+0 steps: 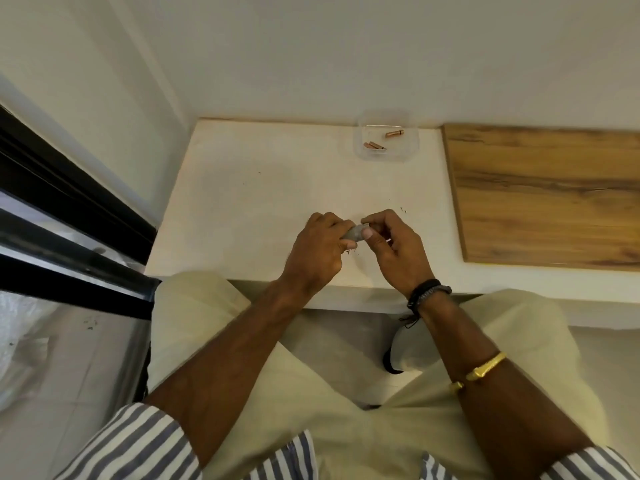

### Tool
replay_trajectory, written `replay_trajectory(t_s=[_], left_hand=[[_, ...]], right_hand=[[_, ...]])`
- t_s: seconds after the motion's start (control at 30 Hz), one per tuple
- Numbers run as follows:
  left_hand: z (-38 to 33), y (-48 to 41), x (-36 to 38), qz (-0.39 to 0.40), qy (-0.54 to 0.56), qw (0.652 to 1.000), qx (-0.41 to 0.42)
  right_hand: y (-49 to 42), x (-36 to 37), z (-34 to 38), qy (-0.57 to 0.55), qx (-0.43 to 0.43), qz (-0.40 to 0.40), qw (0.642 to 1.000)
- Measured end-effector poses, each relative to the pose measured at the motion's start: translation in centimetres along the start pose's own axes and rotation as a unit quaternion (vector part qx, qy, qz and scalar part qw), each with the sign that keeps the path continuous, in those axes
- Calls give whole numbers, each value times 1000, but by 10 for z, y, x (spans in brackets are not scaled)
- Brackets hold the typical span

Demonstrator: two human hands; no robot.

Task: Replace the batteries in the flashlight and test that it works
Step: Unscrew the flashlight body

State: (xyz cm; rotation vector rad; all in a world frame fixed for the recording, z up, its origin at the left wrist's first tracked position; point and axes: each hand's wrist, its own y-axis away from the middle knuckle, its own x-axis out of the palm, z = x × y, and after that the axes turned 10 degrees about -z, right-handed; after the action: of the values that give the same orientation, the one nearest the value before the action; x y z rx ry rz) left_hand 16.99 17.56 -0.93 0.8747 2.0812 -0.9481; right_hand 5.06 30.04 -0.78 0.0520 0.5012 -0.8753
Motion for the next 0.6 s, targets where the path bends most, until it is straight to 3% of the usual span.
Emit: replay_trajectory(t_s=[0.2, 0.3, 0.47, 0.6], left_hand=[[-1, 5, 2, 8, -15, 1000, 0], [-1, 8, 3, 8, -9, 1000, 11], [1, 12, -1, 9, -13, 1000, 13], [-1, 13, -2, 13, -6, 1000, 22]], right_hand=[[2, 0, -1, 12, 73, -34, 997], [5, -1, -4, 39, 50, -21, 998], [6, -12, -7, -18, -15, 25, 999], [5, -14, -5, -60, 69, 36, 995]])
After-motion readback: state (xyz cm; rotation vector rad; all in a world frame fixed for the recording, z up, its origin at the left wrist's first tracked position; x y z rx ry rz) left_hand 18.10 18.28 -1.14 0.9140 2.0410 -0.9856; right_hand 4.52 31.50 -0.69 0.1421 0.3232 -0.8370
